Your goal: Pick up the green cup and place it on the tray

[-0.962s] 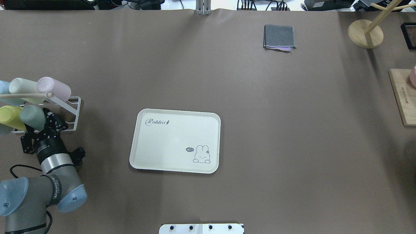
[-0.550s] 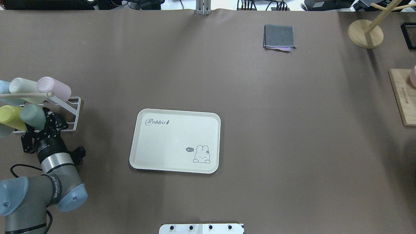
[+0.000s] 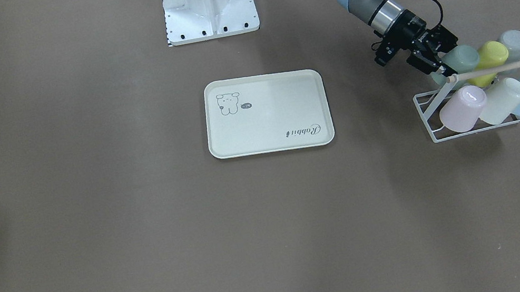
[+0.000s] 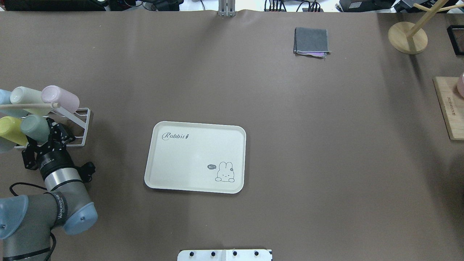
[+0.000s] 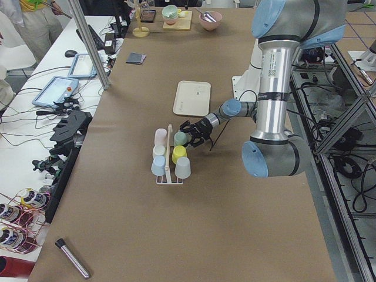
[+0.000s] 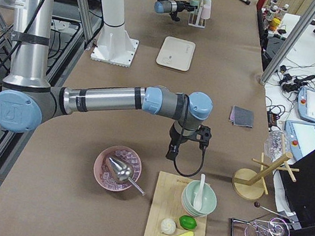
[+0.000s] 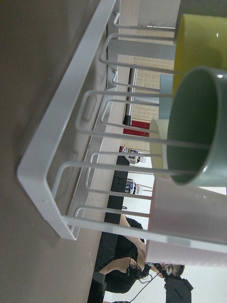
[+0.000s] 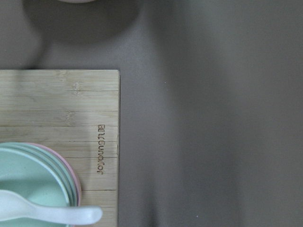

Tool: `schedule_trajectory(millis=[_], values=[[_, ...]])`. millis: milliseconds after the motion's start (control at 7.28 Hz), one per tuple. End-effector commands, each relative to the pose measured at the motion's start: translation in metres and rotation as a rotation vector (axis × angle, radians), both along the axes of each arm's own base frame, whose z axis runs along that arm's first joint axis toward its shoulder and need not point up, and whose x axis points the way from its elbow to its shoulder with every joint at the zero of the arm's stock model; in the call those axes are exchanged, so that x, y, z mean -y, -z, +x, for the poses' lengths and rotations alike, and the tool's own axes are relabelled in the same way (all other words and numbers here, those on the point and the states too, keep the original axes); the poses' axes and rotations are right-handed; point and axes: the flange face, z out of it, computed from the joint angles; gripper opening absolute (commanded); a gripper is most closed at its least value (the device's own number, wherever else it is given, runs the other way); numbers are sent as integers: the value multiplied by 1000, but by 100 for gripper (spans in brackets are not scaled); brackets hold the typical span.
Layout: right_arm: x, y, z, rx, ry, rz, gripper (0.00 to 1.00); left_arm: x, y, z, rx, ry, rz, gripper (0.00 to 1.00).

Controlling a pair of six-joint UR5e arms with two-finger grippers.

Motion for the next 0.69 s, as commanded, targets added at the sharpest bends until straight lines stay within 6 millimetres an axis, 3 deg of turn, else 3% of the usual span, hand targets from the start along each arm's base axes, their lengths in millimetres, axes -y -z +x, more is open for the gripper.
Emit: schedule_trajectory(millis=[0, 550], values=[[-1, 2, 0, 0, 0, 4, 100, 1, 8, -4, 3, -6, -24, 67], [-3, 1, 0, 0, 0, 1, 100, 5, 17, -9, -3, -6, -25, 67]])
